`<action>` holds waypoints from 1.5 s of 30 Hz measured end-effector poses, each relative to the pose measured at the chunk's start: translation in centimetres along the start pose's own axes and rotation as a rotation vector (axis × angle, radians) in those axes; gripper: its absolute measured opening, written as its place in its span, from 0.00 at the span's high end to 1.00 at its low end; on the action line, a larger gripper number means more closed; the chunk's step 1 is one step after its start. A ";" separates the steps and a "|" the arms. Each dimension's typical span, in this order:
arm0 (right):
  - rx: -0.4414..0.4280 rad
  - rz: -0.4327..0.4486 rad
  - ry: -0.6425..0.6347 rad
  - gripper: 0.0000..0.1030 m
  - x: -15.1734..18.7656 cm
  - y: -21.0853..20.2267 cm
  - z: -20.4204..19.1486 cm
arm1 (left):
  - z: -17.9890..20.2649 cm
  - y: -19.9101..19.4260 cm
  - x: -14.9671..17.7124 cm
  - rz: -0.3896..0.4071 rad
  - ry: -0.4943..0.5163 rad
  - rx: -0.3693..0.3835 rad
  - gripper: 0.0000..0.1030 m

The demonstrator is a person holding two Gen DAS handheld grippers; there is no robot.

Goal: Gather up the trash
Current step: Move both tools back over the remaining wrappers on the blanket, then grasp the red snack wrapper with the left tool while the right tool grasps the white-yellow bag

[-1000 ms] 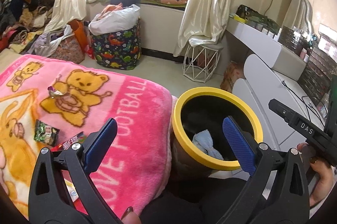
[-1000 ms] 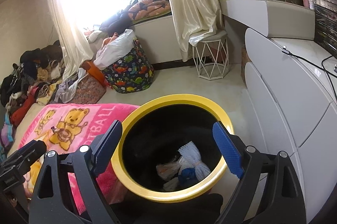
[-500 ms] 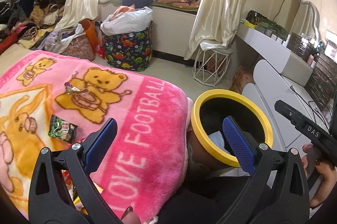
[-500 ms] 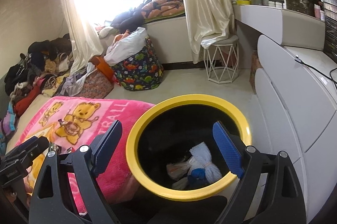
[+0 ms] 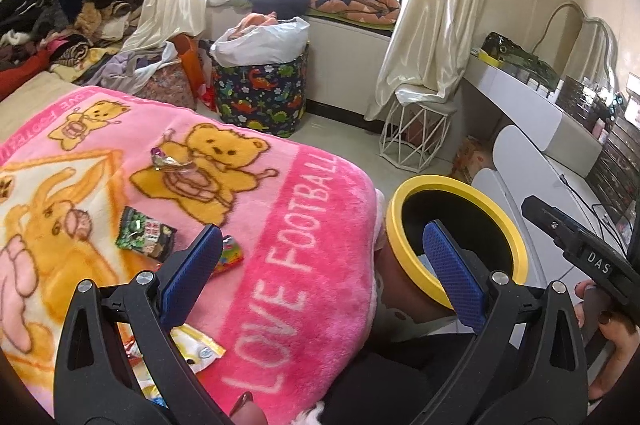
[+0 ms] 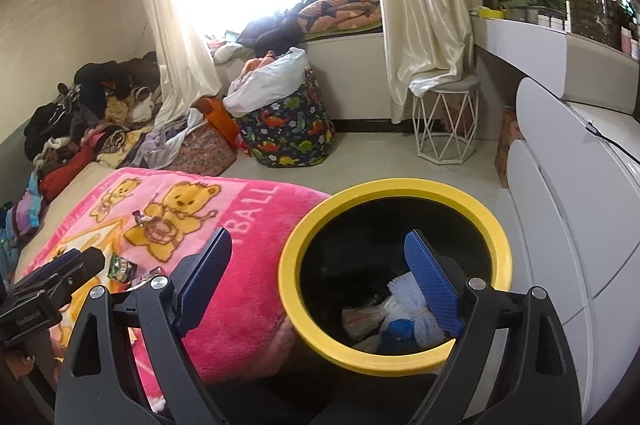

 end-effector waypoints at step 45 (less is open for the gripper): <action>-0.267 -0.102 -0.273 0.17 4.8 -0.2 -15.4 | -13.9 -8.5 3.4 0.065 -0.205 -0.239 0.11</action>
Point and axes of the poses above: each gripper's, at about its wrist camera, not at the fingertips, and y roughly the way its jaws point, z to its right, x to its underside, the point moved 5 cm from there along y, roughly the way its jaws point, and after that the axes turned 12 degrees about x, right-handed, at the moved point
